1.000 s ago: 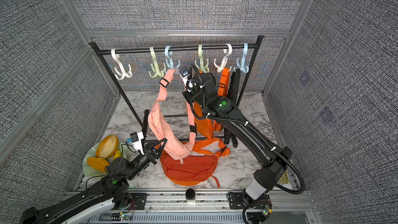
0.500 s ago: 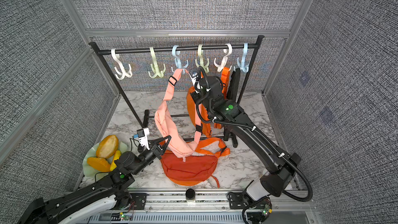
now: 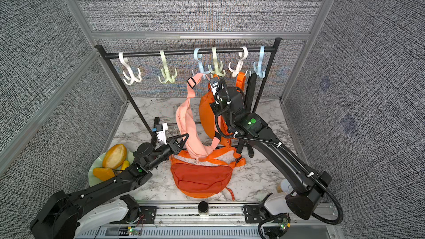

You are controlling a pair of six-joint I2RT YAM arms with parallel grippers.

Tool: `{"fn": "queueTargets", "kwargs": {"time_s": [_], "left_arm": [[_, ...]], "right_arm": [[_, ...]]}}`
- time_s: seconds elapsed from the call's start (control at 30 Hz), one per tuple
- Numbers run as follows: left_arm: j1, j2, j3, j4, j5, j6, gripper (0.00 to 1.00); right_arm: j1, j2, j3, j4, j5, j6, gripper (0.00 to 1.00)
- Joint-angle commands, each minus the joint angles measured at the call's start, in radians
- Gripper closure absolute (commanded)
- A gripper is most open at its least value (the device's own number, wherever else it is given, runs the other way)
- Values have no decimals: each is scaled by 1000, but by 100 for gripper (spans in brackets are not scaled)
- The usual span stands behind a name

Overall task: Hang the bag on a hook
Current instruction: Hang the bag on the hook.

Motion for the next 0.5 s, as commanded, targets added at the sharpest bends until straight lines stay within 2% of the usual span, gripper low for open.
{"fn": "queueTargets", "kwargs": {"time_s": [0.0, 0.07, 0.17, 0.23, 0.3, 0.47], "left_arm": [[33, 36, 6, 6, 60, -36, 41], [61, 55, -10, -9, 65, -66, 33], [100, 62, -47, -3, 79, -97, 26], [117, 49, -62, -9, 83, -97, 25], [128, 23, -63, -45, 73, -85, 24], [155, -84, -27, -196, 56, -17, 24]], "right_arm": [[10, -22, -13, -6, 11, 16, 86], [17, -39, -26, -7, 18, 17, 85], [33, -66, -45, -10, 21, 17, 76], [48, -83, -59, -13, 33, 13, 67], [75, -103, -83, -16, 52, 0, 53], [167, -167, -152, -54, 118, -21, 35]]}}
